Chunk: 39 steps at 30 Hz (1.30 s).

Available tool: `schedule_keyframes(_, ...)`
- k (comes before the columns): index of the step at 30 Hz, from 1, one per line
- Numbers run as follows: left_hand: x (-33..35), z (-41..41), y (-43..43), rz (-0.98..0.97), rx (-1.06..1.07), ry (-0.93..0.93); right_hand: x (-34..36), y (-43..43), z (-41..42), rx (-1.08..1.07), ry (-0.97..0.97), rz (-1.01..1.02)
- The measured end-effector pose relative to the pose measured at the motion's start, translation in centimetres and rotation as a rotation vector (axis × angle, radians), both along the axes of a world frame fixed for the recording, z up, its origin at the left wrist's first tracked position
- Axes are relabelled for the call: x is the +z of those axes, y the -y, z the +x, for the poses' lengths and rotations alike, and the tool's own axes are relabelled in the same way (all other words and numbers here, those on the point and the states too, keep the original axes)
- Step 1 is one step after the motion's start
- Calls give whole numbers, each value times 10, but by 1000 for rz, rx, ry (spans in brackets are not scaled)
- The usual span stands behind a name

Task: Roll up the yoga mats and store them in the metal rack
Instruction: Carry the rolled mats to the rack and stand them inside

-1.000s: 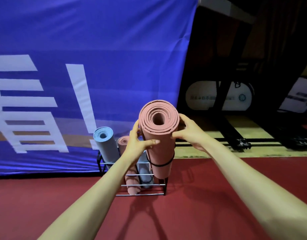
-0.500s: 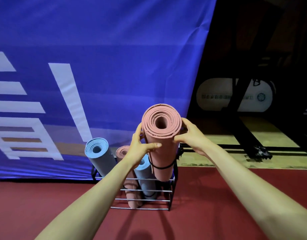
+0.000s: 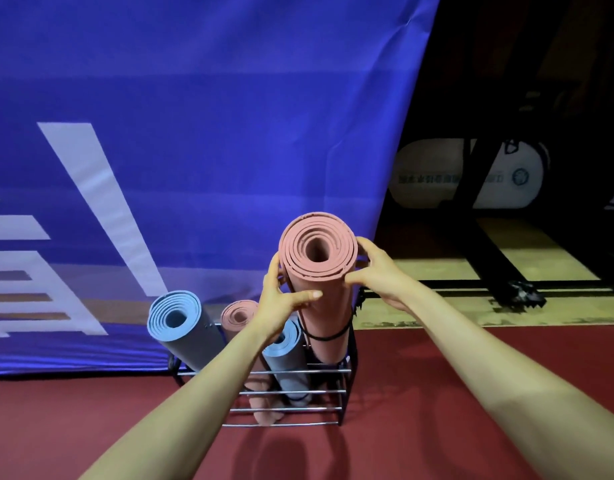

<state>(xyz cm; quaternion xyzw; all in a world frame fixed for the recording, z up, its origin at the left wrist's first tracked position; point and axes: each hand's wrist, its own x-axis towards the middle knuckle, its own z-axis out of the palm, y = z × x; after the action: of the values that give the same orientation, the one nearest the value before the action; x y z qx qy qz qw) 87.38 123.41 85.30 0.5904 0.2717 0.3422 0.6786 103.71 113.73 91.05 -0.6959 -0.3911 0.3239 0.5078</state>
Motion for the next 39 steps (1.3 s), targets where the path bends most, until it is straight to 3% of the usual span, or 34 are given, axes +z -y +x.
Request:
schedule_keyframes(15, -16, 32, -84, 96, 25, -121, 0, -68, 34, -19, -31, 14)
schedule_keyframes(26, -89, 53, -83, -98, -122, -151, -98, -74, 58, -30, -146, -190)
schedule_keyframes(30, -108, 58, -96, -162, -25, -188, -125, -92, 62, -15, -228, -75)
schedule_keyframes(39, -113, 65, -117, -120, 127, -246, -121, -122, 92, 83, -104, -67)
